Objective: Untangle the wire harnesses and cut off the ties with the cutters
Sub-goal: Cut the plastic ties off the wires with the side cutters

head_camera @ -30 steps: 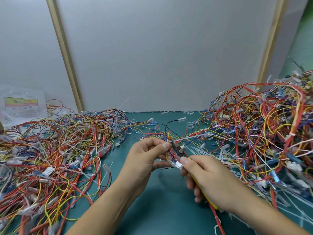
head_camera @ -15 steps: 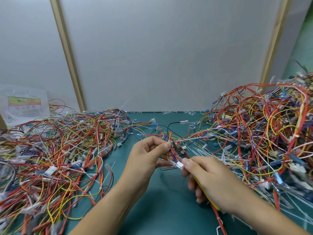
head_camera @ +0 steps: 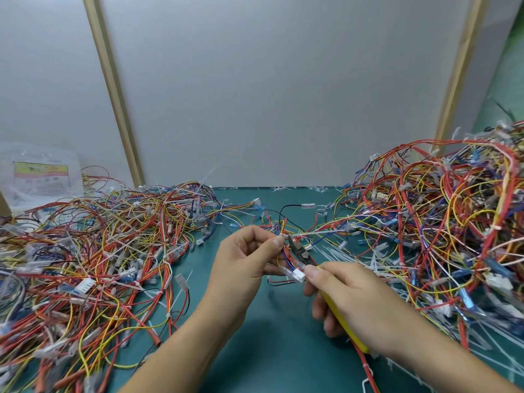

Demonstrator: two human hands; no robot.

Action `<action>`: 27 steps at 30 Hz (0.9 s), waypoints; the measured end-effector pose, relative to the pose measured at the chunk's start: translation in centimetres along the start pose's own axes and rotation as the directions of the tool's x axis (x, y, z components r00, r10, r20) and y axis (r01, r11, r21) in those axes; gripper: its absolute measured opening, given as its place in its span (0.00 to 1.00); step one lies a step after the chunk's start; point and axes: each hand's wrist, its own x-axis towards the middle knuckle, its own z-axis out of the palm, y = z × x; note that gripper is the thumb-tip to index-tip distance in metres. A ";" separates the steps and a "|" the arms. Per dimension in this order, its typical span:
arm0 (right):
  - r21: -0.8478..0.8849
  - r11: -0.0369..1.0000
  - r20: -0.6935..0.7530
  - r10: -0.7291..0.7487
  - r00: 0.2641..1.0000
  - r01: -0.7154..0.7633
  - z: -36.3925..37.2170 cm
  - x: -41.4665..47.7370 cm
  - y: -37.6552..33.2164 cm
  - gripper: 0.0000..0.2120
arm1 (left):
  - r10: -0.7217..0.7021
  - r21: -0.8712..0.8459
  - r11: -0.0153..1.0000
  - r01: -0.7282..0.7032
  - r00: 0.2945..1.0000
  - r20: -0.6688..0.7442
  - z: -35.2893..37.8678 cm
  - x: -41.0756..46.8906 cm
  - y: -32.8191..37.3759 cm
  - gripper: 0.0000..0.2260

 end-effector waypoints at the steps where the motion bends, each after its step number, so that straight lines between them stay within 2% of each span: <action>1: -0.006 1.000 0.000 -0.001 1.000 0.001 0.0 0.0 -0.1 0.19 | 0.022 0.018 1.000 -0.021 1.000 -0.006 0.0 0.0 0.0 0.06; 9: -0.018 1.000 -0.005 0.002 1.000 -0.002 0.0 0.0 -0.2 0.20 | 0.124 0.151 0.982 -0.115 0.991 -0.054 0.1 -0.1 -0.3 0.07; 27: -0.037 0.999 0.000 -0.021 1.000 0.021 -0.1 -0.1 -0.2 0.19 | 0.158 0.199 0.971 -0.135 0.982 -0.105 0.5 -0.4 -0.5 0.07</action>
